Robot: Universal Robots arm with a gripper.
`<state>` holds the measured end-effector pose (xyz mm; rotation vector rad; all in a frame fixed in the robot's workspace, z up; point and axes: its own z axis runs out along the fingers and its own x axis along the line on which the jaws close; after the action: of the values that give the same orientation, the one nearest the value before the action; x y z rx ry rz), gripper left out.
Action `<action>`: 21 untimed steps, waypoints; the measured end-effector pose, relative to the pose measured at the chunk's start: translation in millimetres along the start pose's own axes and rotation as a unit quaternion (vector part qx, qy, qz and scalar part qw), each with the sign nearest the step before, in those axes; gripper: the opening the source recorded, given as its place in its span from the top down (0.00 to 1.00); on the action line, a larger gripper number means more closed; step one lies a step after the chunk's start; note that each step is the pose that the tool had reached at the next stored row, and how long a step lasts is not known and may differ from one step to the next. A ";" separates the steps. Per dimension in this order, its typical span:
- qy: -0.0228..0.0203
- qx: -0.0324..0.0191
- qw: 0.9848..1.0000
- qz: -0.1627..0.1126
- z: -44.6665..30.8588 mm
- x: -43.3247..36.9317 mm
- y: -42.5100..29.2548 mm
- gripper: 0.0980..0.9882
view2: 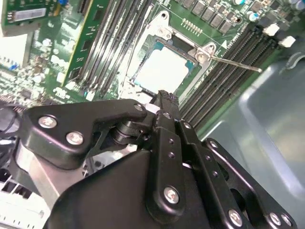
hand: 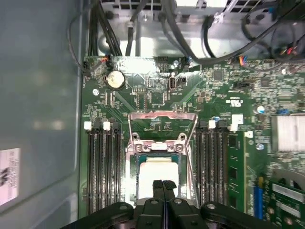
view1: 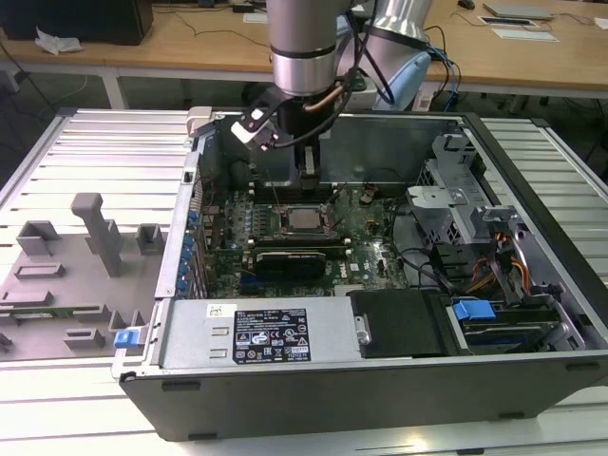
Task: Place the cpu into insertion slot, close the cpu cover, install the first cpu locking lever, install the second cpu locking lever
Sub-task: 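Place the cpu into insertion slot, then close the cpu cover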
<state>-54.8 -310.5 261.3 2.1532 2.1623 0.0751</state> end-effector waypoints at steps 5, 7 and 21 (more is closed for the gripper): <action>-0.001 -0.001 1.000 0.000 -14.6 -0.4 1.4 0.99; -0.001 -0.001 1.000 0.000 -14.7 -0.4 1.4 0.99; -0.001 0.001 1.000 0.000 -13.7 -0.4 10.8 0.99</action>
<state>-45.4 -310.5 276.0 2.1529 2.1621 0.0721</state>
